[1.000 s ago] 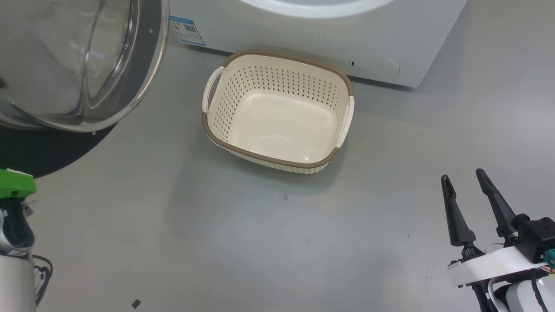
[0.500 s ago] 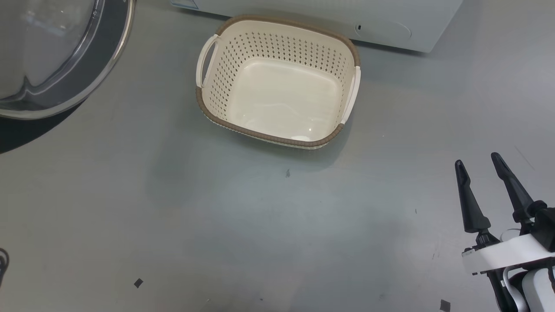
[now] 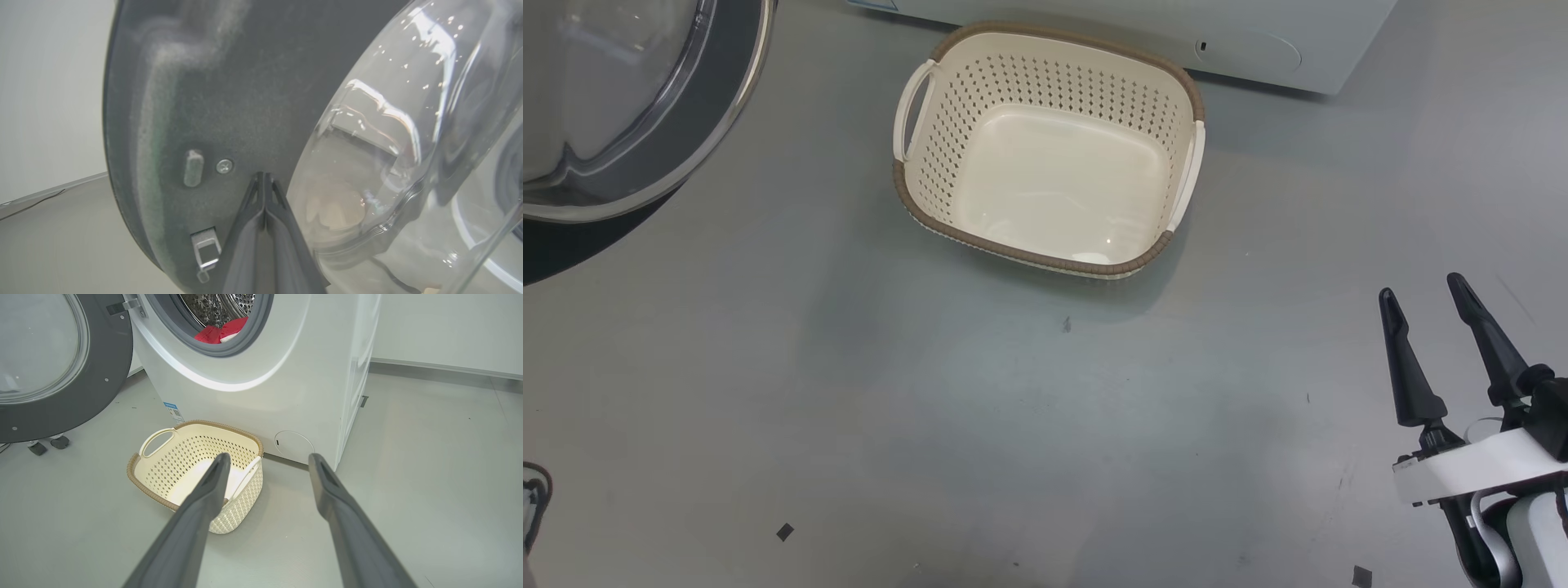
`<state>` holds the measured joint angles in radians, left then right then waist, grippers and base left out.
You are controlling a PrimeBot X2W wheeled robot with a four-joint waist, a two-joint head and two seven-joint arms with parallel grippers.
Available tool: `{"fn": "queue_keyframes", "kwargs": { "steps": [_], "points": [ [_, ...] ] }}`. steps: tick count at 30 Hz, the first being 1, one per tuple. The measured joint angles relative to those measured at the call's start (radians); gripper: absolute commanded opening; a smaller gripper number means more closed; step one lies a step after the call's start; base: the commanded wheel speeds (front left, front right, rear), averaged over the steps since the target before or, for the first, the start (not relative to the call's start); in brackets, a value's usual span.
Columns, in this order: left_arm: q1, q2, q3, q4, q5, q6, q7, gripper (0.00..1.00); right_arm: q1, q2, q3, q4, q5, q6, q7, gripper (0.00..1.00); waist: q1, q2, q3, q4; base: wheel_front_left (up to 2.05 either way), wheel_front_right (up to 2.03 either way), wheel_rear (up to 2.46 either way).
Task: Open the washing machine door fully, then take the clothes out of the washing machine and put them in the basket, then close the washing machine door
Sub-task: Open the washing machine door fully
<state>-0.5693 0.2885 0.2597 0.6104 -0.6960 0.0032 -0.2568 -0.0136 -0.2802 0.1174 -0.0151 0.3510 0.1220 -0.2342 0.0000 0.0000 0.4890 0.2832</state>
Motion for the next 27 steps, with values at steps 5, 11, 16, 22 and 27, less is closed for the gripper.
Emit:
{"fn": "queue_keyframes", "kwargs": {
  "steps": [5,11,16,22,27],
  "points": [
    [0.001,-0.024,-0.018,0.012,0.035,-0.01,0.0,0.0,0.0,0.012,0.006,0.022,0.002,0.0,0.0,1.0,0.0,0.0,-0.029,0.001,0.0,0.0,0.0],
    [0.006,-0.037,-0.053,0.022,0.078,-0.029,0.0,0.0,-0.003,0.029,0.019,0.046,0.015,0.0,-0.006,1.0,0.0,0.0,-0.076,0.005,0.0,0.0,0.0],
    [0.033,-0.062,-0.101,0.021,0.127,-0.053,0.0,0.0,-0.006,0.047,0.029,0.072,0.019,0.0,-0.009,1.0,0.0,0.0,-0.125,0.006,0.0,0.0,0.0],
    [0.084,-0.092,-0.151,0.017,0.174,-0.072,0.0,0.0,-0.005,0.068,0.032,0.104,0.027,0.0,-0.009,1.0,0.0,0.0,-0.193,0.002,0.0,0.0,0.0],
    [0.15,-0.115,-0.199,0.011,0.201,-0.089,0.0,0.0,-0.005,0.088,0.034,0.118,0.031,0.0,-0.011,1.0,0.0,0.0,-0.254,-0.011,0.0,0.0,0.0]
  ]
}}
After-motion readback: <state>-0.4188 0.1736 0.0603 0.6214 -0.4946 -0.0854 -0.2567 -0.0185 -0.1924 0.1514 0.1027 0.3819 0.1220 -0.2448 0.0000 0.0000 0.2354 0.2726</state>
